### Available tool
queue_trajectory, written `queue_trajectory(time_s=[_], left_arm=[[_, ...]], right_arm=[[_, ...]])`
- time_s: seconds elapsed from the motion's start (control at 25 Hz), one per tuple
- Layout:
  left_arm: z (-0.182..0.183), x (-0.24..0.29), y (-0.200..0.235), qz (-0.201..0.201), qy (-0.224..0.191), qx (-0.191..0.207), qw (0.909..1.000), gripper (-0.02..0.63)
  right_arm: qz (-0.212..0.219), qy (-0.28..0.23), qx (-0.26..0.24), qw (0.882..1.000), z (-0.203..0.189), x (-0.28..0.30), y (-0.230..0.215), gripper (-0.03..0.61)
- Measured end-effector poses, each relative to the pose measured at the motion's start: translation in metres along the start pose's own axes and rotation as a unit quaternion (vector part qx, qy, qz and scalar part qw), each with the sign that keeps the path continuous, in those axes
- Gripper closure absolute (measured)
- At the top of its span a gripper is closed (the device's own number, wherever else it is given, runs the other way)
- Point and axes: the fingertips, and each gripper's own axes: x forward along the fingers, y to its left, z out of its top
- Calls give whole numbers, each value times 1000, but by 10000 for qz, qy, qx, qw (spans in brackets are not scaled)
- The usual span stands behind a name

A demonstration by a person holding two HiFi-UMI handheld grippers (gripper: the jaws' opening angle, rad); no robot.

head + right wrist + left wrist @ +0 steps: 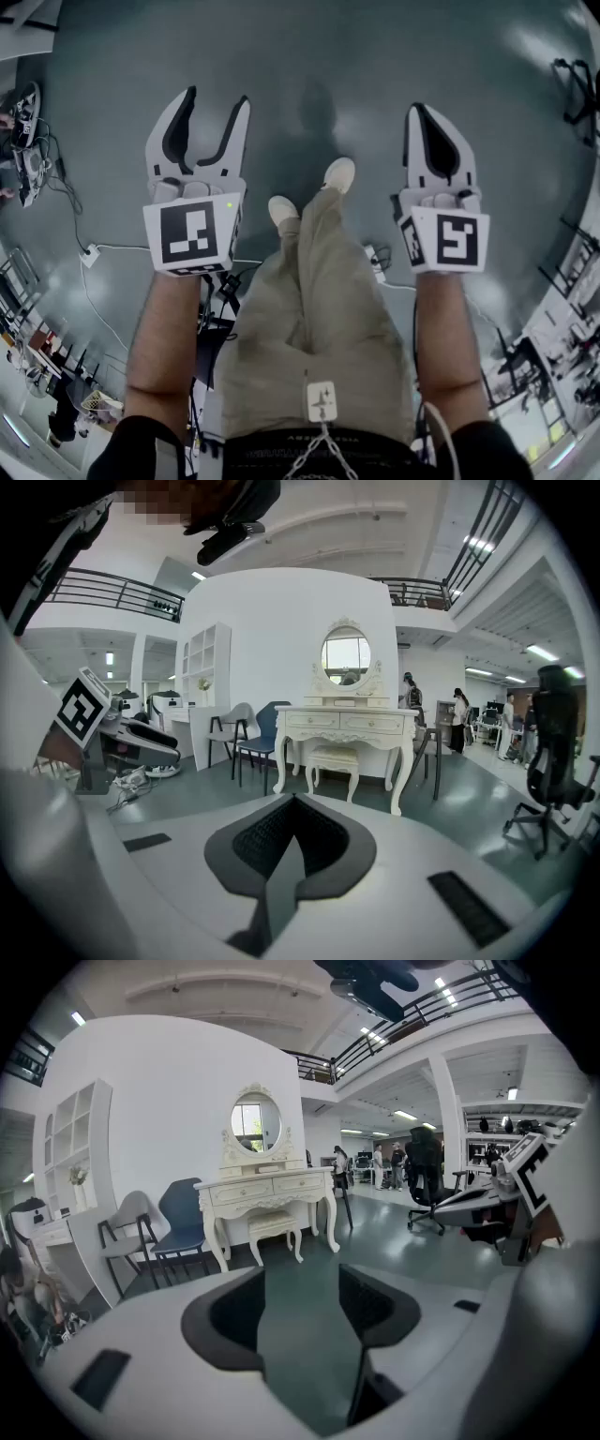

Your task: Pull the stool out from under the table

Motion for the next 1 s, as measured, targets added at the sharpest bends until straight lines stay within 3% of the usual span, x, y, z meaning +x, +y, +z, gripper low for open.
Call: queue_trajectory(time_s=[0.16,0.52,0.56,0.64,0.84,1.0], left_arm=[[4,-2,-13,-23,-100,-226,9997,364],[2,-2,-9,66,-88,-295,9995,365],[1,-2,-7,116,-64,-273,9995,364],[0,0,-4,236,-29,-198,9995,364],[-6,3,-4,409,18,-350,9985,364],[-10,0,-11,403,19,-498,9979,364]], right_arm=[[80,133,-116,9998,-7,-3,3,577],[291,130,163,9994,-19,0,10,572],[372,154,184,9990,-21,2,10,560],[625,254,195,9975,-27,10,12,414],[1011,342,33,9943,-30,17,13,353],[961,209,286,9947,-25,10,4,336]])
